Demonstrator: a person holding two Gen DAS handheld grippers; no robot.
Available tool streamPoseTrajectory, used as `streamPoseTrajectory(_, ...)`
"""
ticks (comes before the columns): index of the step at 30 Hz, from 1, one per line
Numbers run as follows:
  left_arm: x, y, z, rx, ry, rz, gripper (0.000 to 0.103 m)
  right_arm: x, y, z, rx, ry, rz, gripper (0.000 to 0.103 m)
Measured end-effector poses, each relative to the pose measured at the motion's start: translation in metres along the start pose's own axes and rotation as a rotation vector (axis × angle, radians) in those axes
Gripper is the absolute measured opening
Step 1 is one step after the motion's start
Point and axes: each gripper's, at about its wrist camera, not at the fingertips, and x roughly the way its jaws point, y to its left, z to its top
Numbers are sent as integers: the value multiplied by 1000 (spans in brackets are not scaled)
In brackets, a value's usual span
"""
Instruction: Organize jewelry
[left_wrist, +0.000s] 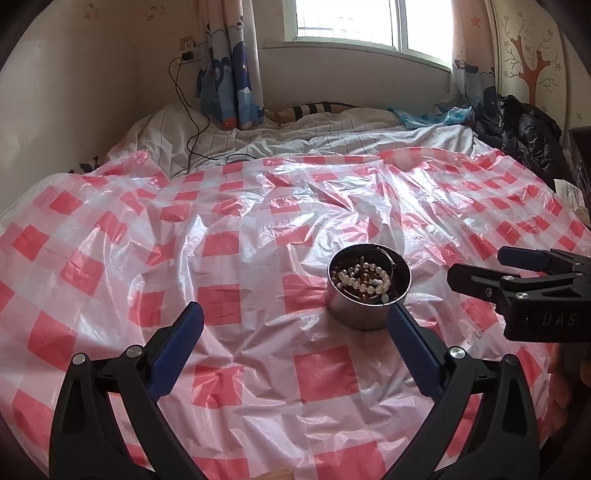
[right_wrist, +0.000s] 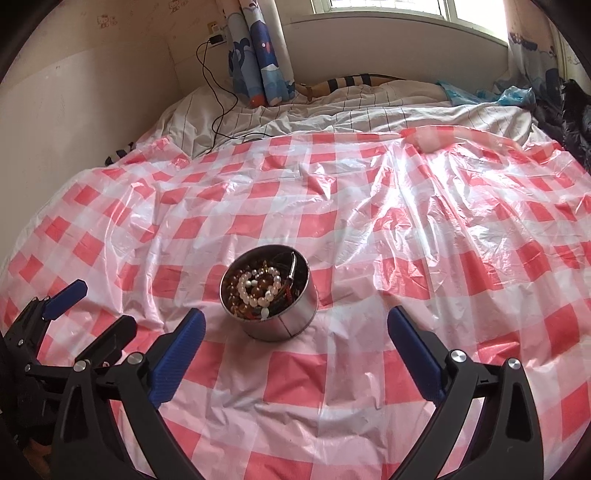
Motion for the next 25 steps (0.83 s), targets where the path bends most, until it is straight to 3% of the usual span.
streamPoseTrajectory(3, 3, 4, -7, -49, 48, -34, 95, 2, 1, -10, 17, 20, 17, 95)
streamPoseTrajectory(5, 7, 8, -11, -73, 71, -17, 95, 3, -1, -13, 40, 31, 32, 95)
streamPoseTrajectory(8, 1, 12, -14, -81, 32, -29, 95, 1, -6, -17, 43, 27, 8, 95)
streamPoseTrajectory(13, 3, 12, -12, -73, 34, -44, 95, 0, -19, -17, 71, 20, -19, 95)
streamPoseTrajectory(20, 39, 6, -22, -63, 229, 27, 95, 5, -28, -19, 103, 49, -24, 95)
streamPoseTrajectory(25, 43, 14, -26, -124, 270, -4, 95, 8, -29, -21, 100, 57, -43, 95)
